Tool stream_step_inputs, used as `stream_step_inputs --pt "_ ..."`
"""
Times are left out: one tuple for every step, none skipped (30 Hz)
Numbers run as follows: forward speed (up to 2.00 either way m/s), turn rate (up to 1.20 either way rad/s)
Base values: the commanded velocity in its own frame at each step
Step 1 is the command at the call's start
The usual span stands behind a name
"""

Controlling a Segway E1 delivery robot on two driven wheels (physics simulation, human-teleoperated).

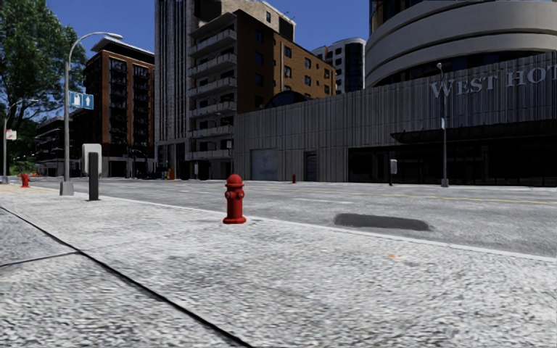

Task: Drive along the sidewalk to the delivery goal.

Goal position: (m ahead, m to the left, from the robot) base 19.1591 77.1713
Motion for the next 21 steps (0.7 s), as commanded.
stream_step_inputs --pt "2.00 0.85" --pt "2.00 0.85" --pt "2.00 0.85" --pt "2.00 0.85" --pt "2.00 0.85" --pt "2.00 0.85" --pt "2.00 0.85" --pt "2.00 0.85" --pt "2.00 0.85" --pt "2.00 0.85" --pt "2.00 0.85" --pt "2.00 0.85" --pt "2.00 0.85" --pt "2.00 0.85" --pt "2.00 0.85" --pt "2.00 0.85" --pt "2.00 0.85" --pt "2.00 0.85" --pt "2.00 0.85" --pt "2.00 0.85" --pt "2.00 0.84"
